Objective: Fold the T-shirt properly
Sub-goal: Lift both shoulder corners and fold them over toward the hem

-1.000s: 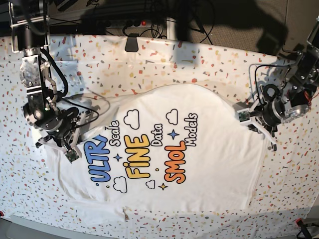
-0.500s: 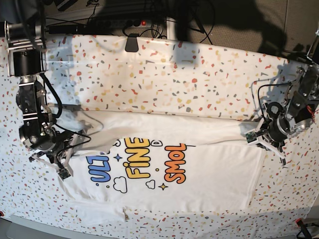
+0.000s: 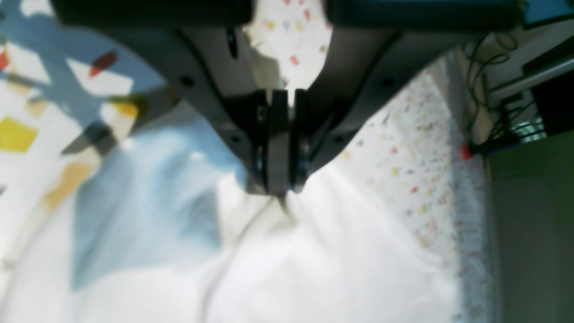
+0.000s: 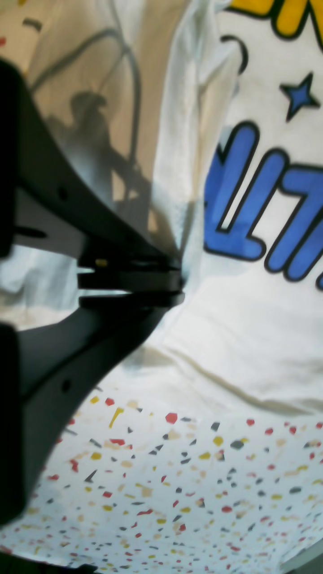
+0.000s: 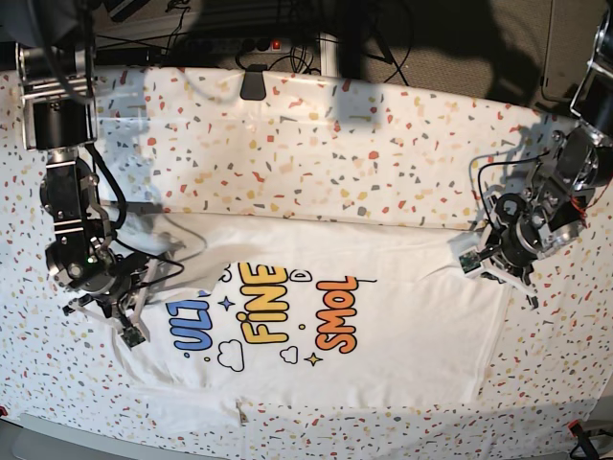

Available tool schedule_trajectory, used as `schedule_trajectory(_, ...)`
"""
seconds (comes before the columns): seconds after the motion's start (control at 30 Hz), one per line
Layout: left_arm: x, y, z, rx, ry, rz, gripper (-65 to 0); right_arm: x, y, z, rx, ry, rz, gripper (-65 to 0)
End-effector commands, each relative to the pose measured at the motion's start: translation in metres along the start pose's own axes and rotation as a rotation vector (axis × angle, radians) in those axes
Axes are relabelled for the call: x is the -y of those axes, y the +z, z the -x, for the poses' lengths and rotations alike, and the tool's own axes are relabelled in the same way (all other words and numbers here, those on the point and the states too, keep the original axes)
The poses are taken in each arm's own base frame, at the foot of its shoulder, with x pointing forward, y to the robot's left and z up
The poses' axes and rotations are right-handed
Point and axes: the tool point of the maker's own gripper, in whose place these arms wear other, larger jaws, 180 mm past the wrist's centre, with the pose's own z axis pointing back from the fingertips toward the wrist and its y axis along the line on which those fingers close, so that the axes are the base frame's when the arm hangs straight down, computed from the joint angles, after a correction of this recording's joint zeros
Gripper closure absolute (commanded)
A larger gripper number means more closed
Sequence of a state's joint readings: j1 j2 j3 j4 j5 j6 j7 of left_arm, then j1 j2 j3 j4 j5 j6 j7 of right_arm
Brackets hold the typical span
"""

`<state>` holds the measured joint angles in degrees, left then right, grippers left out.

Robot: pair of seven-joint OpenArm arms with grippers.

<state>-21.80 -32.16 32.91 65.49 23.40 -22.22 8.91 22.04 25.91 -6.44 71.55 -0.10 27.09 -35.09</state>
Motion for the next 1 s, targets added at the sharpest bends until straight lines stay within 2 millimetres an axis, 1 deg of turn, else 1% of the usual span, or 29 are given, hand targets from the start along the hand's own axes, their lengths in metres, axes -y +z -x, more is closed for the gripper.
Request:
schedule_trajectory(0.0, -0.028, 0.001, -0.005, 0.018, 0.000, -0.064, 0.0, 0.015, 0.004, -0.020, 0.056, -0.002, 0.032, 0.0)
schedule_trajectory(0.1, -0.032, -0.006, -0.006, 0.010, 0.026, -0.095, 0.0, 0.011, 0.001, -0.021, 0.056, 0.003, 0.033, 0.0)
schedule_trajectory(0.2, -0.046, -0.008, -0.015, 0.024, 0.040, -0.154, 0.0, 0.010, -0.003, -0.019, 0.055, 0.010, 0.038, 0.0)
schedule_trajectory(0.33, -0.058, -0.009, -0.027, 0.047, 0.042, -0.177, 0.0, 0.011, -0.005, -0.021, 0.054, 0.005, 0.037, 0.0)
schedule_trajectory(0.43, -0.062, -0.010, -0.032, 0.057, 0.043, -0.183, 0.0, 0.011, -0.005, -0.021, 0.055, 0.005, 0.038, 0.0)
schedule_trajectory(0.67, -0.062, -0.010, -0.032, 0.056, 0.042, -0.183, 0.0, 0.014, -0.004, -0.024, 0.064, -0.005, 0.051, 0.0)
schedule_trajectory(0.77, -0.062, -0.010, -0.031, 0.053, 0.036, -0.184, 0.0, 0.020, -0.003, -0.031, 0.075, -0.007, 0.062, 0.0)
schedule_trajectory(0.87, -0.062, -0.010, -0.031, 0.054, 0.036, -0.184, 0.0, 0.030, 0.000, -0.045, 0.088, -0.010, 0.082, 0.0)
schedule_trajectory(0.97, -0.062, -0.010, -0.031, 0.054, 0.036, -0.185, 0.0, 0.041, 0.000, -0.054, 0.089, -0.017, 0.097, 0.0)
